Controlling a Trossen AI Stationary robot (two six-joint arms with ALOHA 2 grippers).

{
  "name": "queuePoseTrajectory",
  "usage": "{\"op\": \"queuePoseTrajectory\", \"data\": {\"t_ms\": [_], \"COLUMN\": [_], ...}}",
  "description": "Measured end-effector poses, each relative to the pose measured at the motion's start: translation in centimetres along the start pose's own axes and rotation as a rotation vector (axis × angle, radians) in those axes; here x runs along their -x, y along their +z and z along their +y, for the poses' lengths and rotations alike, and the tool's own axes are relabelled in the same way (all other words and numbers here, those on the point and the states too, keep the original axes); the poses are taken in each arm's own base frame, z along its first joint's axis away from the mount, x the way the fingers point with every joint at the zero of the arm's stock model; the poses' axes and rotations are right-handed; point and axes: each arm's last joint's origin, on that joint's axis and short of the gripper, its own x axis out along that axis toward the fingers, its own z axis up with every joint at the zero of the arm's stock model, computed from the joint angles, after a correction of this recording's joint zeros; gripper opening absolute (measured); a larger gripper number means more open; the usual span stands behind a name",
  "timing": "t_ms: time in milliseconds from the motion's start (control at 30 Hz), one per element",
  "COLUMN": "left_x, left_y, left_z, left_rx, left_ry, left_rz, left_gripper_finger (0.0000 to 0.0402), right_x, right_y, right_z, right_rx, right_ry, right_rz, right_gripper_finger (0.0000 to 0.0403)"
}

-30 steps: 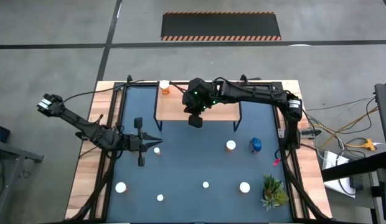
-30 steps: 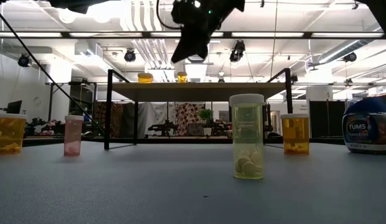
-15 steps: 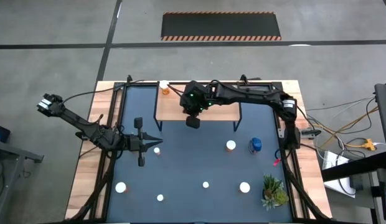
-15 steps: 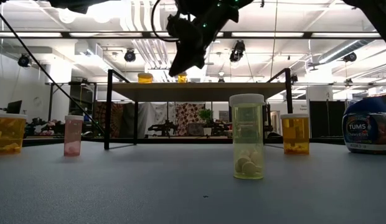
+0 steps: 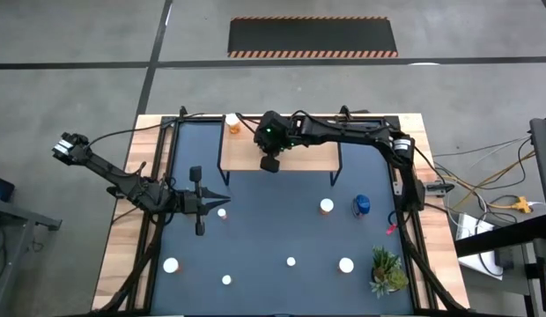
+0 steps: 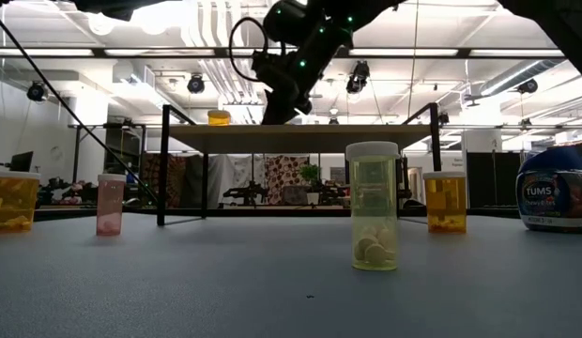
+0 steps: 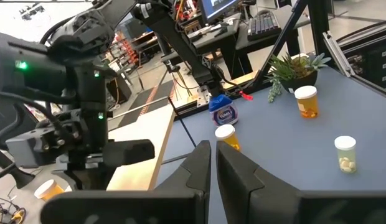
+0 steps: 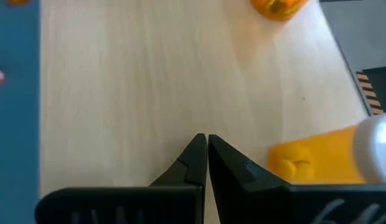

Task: Pick and place medicine bottles onto shelf by color
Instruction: Put the small pill bottle on the shelf

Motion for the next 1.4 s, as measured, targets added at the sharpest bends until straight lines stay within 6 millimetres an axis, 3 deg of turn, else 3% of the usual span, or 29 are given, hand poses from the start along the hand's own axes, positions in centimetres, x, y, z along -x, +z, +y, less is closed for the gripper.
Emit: {"op": "queuePoseTrajectory", "data": {"t_ms": [333,567,733,1067,1400], "left_x": [0.0,0.0,0.0,0.0,0.0], "left_y": [0.0,0.0,0.0,0.0,0.0], "left_z": [0.0,0.0,0.0,0.0,0.0], "left_rx": [0.001,0.0,-0.001,-0.002,-0.002], "left_ry": [0.0,0.0,-0.001,-0.001,-0.001], "left_rz": [-0.002,-0.001,0.001,0.002,0.002], "left_gripper_finger": [0.0008,0.0008,0.0008,0.0008,0.0008], "right_x": [-0.1,0.1,1.8,4.8,5.8], "right_y": [-0.2,-0.1,0.4,1.3,1.4], "right_z": [-2.5,-2.1,-1.4,3.0,9.4], "right_rx": [-0.034,-0.031,-0.026,0.042,0.186], "right_ry": [-0.048,-0.037,-0.025,0.051,0.149], "right_rz": [-0.021,-0.026,-0.032,-0.038,-0.04], "right_gripper_finger": [0.0009,0.0009,0.0009,0.0009,0.0009]}}
